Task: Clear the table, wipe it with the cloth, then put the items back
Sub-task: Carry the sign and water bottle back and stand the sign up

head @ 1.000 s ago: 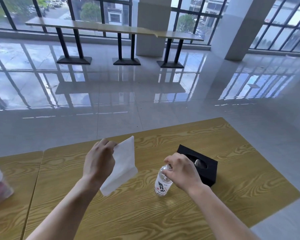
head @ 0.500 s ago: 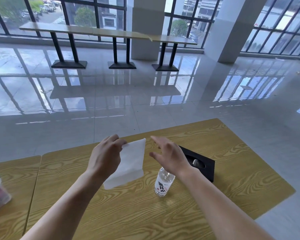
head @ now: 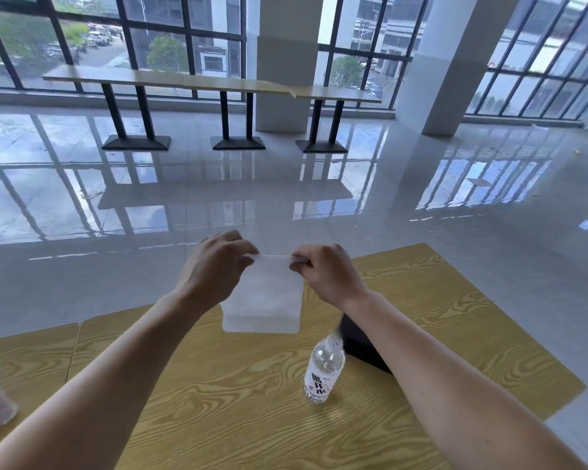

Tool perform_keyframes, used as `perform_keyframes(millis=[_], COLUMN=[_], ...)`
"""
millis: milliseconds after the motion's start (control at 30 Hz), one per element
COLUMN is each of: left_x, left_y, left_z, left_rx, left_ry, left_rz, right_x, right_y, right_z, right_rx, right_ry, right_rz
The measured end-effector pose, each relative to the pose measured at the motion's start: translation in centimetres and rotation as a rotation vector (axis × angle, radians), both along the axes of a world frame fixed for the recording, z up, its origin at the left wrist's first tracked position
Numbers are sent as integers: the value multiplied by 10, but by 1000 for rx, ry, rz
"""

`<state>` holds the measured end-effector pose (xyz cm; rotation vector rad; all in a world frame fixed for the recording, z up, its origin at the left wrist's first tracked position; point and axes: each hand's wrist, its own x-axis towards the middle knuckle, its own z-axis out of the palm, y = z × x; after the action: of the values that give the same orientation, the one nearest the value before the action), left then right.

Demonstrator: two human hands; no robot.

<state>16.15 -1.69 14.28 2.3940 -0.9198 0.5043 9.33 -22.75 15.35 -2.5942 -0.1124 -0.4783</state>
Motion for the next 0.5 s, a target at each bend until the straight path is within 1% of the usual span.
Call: perform_keyframes(millis=[133, 200, 300, 500], left_x=[23, 30, 36, 61], left_y=[-11, -26, -59, -152], left_z=[3, 1, -2, -9], left_rx=[1, 16, 52, 61], left_ry=[1, 15, 5, -22], left_rz=[51, 33, -29, -21], right_x=[9, 13, 19, 42], right_y=[-27, -44, -75, -166], right_z=[-5, -9, -13, -28], right_rx=[-2, 6, 31, 65], right_ry=[10, -1, -20, -32], right_rz=[-41, -46, -52, -47])
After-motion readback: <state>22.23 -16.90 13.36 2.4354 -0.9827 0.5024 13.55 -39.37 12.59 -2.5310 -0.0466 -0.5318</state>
